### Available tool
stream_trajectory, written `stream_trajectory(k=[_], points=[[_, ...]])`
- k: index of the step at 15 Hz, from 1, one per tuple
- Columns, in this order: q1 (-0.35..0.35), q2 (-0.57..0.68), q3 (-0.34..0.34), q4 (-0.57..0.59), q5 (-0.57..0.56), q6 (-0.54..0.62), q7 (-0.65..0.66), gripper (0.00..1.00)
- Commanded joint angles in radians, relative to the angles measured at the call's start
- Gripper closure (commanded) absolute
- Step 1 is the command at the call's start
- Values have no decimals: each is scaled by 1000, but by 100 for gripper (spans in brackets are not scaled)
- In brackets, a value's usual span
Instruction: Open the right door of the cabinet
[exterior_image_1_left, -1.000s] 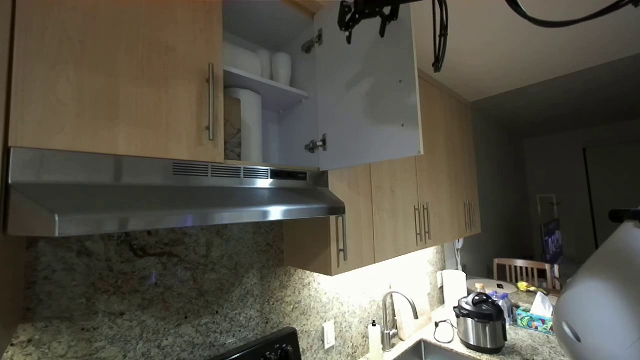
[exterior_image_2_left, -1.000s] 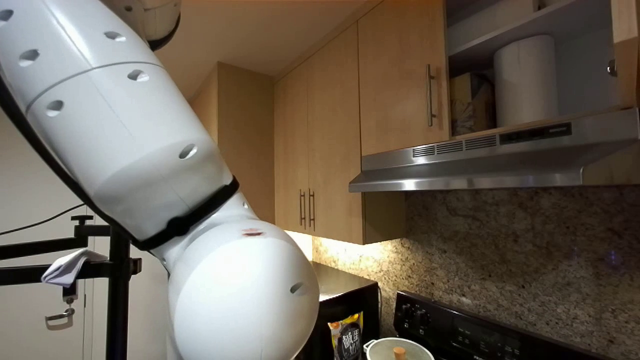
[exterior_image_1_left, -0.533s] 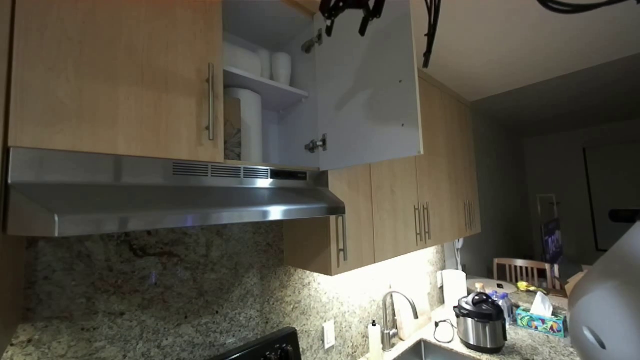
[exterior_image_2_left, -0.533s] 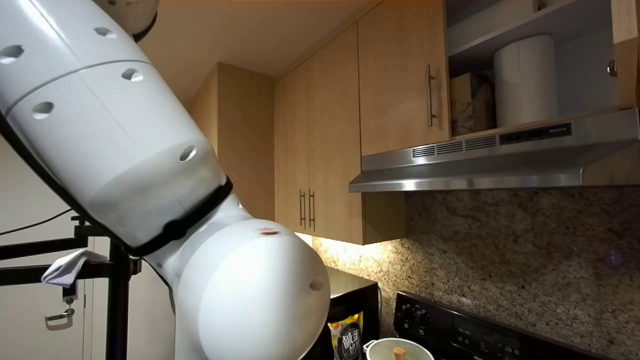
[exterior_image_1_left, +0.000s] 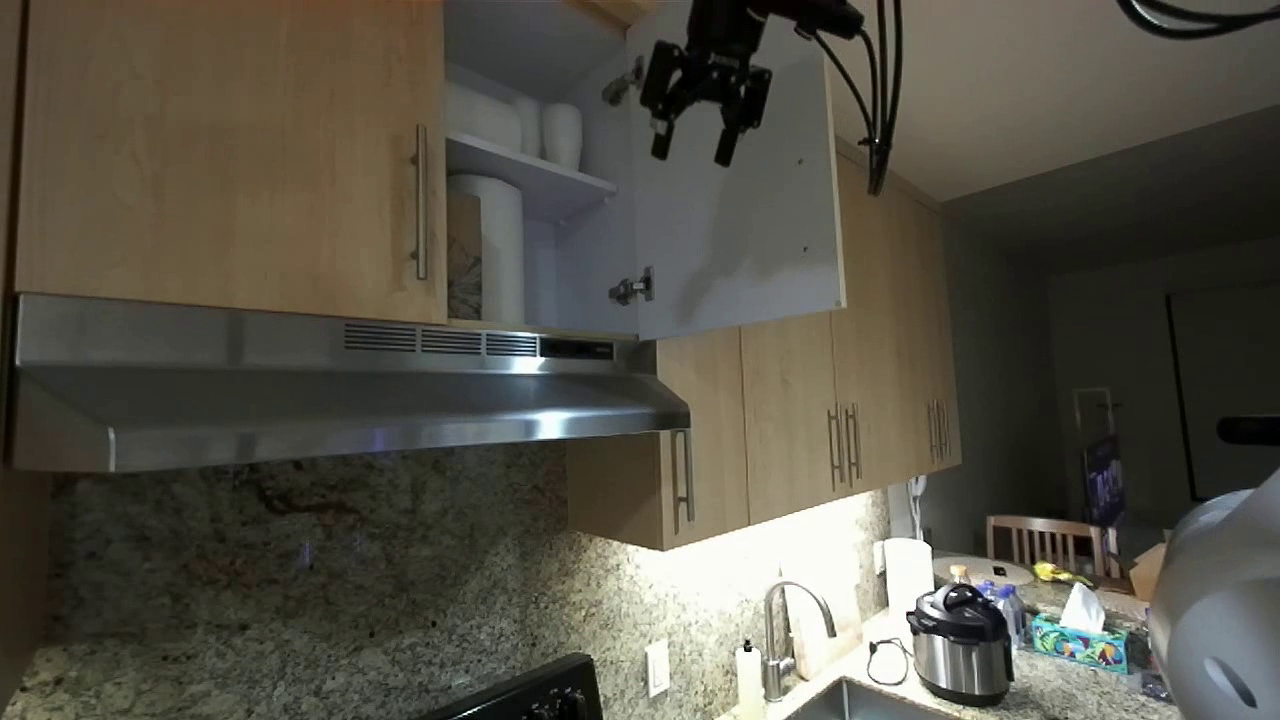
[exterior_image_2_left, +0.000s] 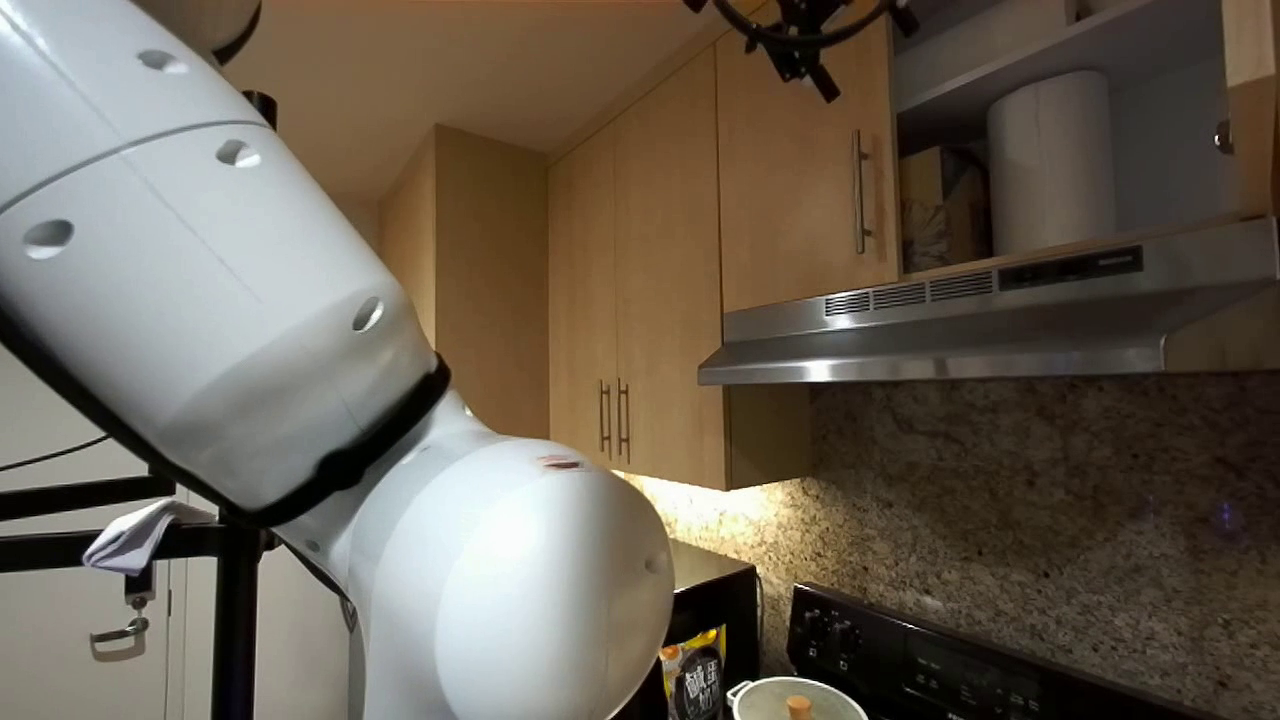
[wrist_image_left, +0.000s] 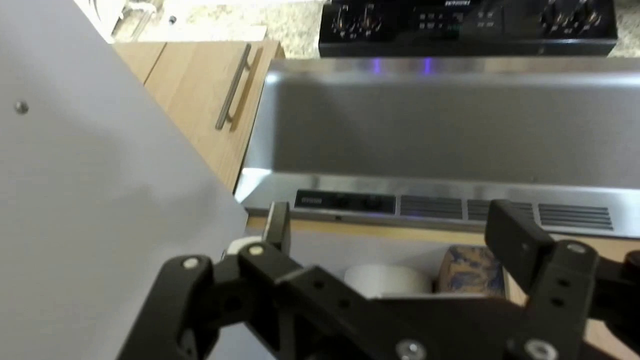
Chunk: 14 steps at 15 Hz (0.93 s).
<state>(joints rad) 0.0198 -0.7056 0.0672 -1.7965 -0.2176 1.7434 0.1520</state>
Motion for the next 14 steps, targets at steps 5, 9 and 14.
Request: stream_trajectory(k=[5, 9, 14], points=[[6, -81, -59, -199, 66, -156, -132, 0], [5, -91, -82, -230, 54, -245, -183, 0], [15, -95, -120, -248, 48, -312, -270, 0]])
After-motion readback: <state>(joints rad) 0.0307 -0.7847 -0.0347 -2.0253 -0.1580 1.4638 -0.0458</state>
